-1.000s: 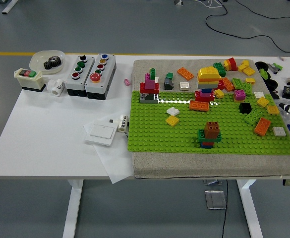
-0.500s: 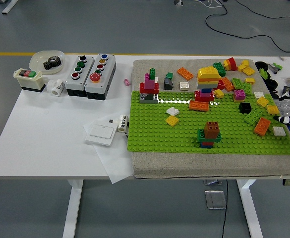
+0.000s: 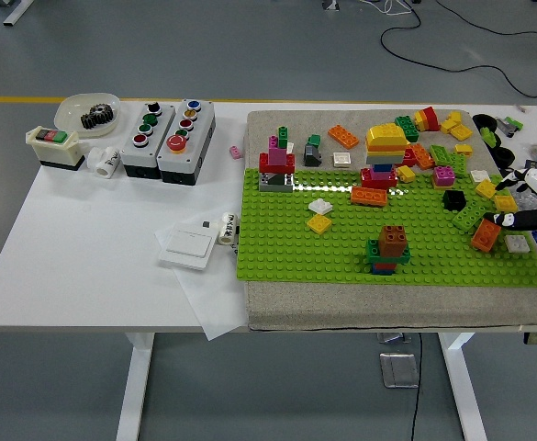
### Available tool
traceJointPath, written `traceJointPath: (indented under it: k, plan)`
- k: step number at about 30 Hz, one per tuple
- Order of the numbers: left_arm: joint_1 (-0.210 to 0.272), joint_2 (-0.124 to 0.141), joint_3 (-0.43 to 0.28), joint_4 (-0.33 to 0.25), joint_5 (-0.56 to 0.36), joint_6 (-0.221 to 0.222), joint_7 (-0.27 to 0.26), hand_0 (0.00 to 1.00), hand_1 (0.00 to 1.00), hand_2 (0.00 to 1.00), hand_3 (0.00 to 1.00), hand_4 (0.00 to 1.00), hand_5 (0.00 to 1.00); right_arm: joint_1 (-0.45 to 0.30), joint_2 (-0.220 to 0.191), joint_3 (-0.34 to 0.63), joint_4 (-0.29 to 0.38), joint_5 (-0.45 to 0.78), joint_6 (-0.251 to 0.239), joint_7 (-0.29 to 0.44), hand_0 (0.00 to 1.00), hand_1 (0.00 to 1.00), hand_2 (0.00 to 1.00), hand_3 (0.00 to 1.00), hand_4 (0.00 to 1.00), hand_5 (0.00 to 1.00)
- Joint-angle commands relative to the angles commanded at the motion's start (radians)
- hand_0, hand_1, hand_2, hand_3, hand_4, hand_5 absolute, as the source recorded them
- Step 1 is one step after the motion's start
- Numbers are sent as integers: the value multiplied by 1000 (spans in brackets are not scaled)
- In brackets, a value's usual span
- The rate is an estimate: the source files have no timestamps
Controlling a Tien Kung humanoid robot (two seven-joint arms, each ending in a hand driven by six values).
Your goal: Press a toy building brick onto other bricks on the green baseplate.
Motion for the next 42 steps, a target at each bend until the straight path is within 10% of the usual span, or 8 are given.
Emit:
traceJointPath:
  k: [1,17,42]
  plan:
    - [-1,1,2,0,-1,0,-1,445,564,709,746,776,820,3,6,-2,1,-4,27,-2,720,701,758,806,950,474]
    - [-2,0,-3,1,6,0,2,447,563,709,744,774,816,-47,-7,20,74,-100,105,-23,761,724,771,805,998,519]
    - [6,-1,-14,0,25,-1,8,450,564,709,740,772,812,-91,11,26,52,-126,-31,9,677,653,721,758,998,519]
